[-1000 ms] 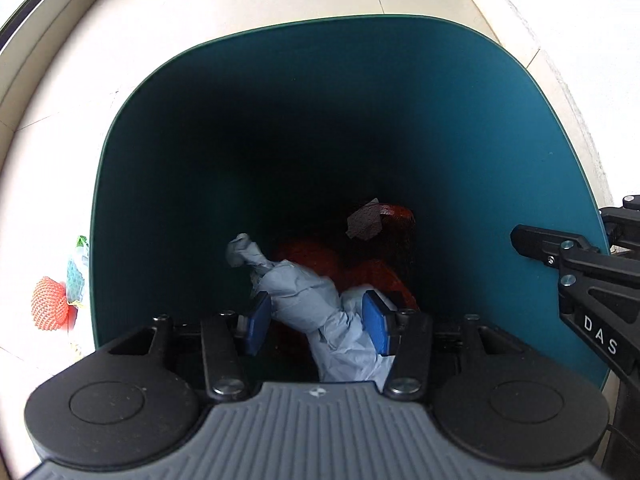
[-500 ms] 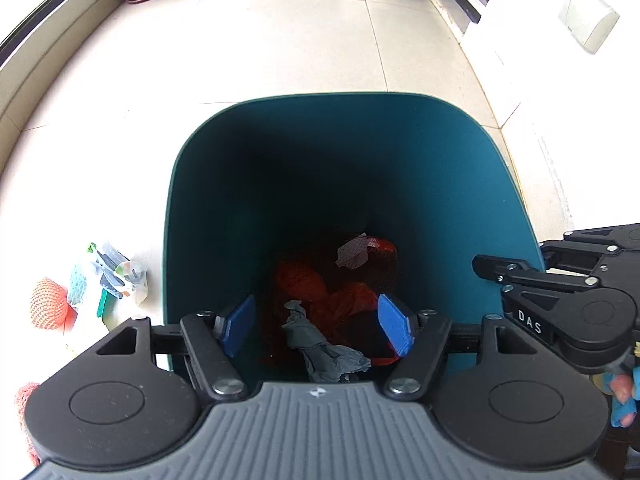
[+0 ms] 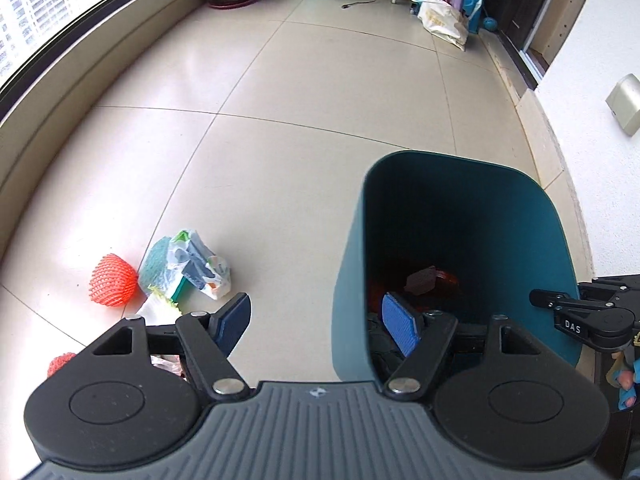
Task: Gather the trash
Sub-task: 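Lower the left gripper and grasp the white-and-green plastic bag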
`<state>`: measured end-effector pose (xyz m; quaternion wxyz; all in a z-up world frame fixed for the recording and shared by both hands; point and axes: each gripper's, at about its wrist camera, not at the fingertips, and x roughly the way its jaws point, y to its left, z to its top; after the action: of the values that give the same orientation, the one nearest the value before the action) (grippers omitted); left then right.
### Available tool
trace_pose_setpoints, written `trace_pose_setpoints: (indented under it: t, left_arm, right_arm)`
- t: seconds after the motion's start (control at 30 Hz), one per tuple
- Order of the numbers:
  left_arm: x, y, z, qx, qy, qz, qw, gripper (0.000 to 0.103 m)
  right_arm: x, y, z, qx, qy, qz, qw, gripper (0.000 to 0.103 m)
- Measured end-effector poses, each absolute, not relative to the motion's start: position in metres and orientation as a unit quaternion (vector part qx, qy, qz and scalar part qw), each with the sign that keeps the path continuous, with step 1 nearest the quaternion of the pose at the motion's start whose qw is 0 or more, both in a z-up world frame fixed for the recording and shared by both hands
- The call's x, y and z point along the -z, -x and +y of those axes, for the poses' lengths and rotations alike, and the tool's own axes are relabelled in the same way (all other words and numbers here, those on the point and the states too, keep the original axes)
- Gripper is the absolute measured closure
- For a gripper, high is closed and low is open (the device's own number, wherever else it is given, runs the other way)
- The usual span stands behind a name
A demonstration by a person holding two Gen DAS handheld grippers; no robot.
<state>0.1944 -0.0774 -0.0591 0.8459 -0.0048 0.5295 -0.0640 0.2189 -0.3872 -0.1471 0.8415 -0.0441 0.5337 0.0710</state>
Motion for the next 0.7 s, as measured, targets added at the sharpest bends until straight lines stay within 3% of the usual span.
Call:
trace_pose_setpoints:
  t: [0.37,0.7]
  left_arm:
    - [0.107,-0.206,0.005,-0.037,0.011,0.569,0.821,0.031]
    - [0.216,-0.245,0.071,-0.110,0.103,0.639,0.754,0.031]
  right_arm:
    - [0.148,-0.219,-0.379,-0.088,0.059,0.536,0.838,0.091]
    - [0.150,-0.220,-0.384,-0.088,0.061,0.536,0.837,0.091]
